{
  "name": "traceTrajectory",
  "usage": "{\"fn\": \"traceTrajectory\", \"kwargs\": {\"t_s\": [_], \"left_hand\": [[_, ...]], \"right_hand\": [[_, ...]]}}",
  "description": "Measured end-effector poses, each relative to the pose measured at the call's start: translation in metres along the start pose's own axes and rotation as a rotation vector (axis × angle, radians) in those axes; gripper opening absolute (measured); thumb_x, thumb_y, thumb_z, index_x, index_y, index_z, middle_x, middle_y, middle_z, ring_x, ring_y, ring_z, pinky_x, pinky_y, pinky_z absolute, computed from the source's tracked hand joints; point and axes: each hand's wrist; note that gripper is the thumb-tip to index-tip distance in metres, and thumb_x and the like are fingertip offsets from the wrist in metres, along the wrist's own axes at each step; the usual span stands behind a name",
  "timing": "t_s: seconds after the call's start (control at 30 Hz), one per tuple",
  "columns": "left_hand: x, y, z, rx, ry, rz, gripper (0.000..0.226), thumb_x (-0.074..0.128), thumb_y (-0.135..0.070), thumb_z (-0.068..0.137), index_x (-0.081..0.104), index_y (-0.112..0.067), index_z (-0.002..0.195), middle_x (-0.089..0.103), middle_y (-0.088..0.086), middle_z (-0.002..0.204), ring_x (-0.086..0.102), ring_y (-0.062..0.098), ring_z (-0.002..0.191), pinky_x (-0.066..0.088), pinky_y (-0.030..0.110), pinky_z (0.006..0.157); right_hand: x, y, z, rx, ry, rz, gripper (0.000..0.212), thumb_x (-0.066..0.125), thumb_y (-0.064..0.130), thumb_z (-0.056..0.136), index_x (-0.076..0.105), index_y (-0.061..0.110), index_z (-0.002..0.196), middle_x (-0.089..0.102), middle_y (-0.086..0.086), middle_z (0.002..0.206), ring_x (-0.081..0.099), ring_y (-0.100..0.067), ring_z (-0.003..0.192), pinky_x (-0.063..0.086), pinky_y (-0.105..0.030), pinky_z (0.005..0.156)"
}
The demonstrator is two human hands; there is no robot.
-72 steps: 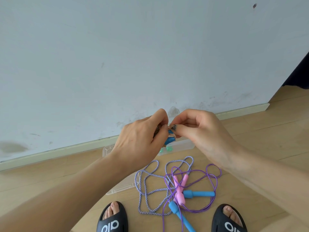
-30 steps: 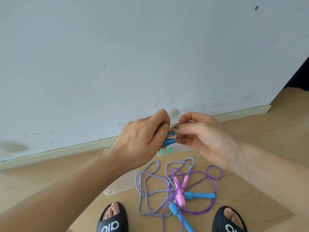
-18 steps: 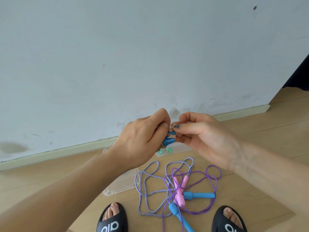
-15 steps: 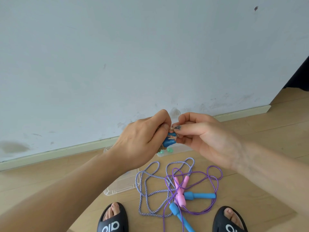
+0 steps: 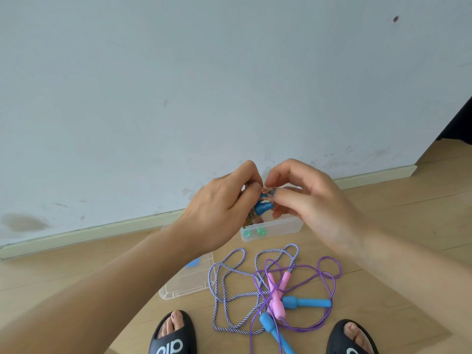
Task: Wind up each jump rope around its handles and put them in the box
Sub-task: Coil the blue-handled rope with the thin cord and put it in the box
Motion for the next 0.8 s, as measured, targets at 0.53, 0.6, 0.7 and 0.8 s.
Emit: {"fn": "traceTrajectory", "kwargs": {"t_s": [0.53, 0.6, 0.7, 0.8], "left_hand": [[0.008, 0.005, 0.001, 0.089, -0.057, 0.329, 0.013, 0.029, -0.031, 0.099, 0.040, -0.025, 0.094, 0.052, -0.007, 0.075, 0.051, 0.024, 0.062, 0.045, 0.040, 0.056], [0.011, 0.006, 0.002, 0.082, -0.045, 0.357, 0.015, 0.026, -0.033, 0.098, 0.039, -0.025, 0.095, 0.052, -0.007, 0.077, 0.051, 0.025, 0.061, 0.046, 0.040, 0.056], [0.013, 0.008, 0.004, 0.079, -0.052, 0.397, 0.019, 0.023, -0.034, 0.097, 0.039, -0.025, 0.096, 0.052, -0.006, 0.079, 0.052, 0.027, 0.062, 0.046, 0.041, 0.056], [0.011, 0.008, 0.007, 0.077, -0.092, 0.397, 0.018, 0.025, -0.033, 0.097, 0.040, -0.024, 0.094, 0.051, -0.006, 0.079, 0.050, 0.028, 0.061, 0.047, 0.042, 0.055]], "right_hand": [[0.004, -0.005, 0.000, -0.278, -0.053, -0.591, 0.035, 0.041, -0.009, 0.087, 0.062, 0.019, 0.091, 0.066, 0.002, 0.090, 0.069, -0.008, 0.079, 0.048, -0.016, 0.067], [0.006, -0.009, 0.002, -0.287, -0.053, -0.628, 0.032, 0.042, -0.007, 0.084, 0.061, 0.018, 0.089, 0.064, 0.002, 0.088, 0.068, -0.014, 0.085, 0.051, -0.027, 0.073], [0.008, -0.012, 0.003, -0.281, -0.076, -0.655, 0.027, 0.045, -0.006, 0.080, 0.063, 0.013, 0.085, 0.060, 0.003, 0.084, 0.063, -0.012, 0.081, 0.043, -0.016, 0.066], [0.012, -0.011, 0.003, -0.233, -0.122, -0.579, 0.028, 0.044, -0.007, 0.081, 0.063, 0.014, 0.088, 0.065, 0.002, 0.092, 0.066, -0.010, 0.088, 0.046, -0.016, 0.068]]}}
Point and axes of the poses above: each hand's wrist, its own z-axis towards the middle knuckle, its own x-axis out of the palm, y = z × x
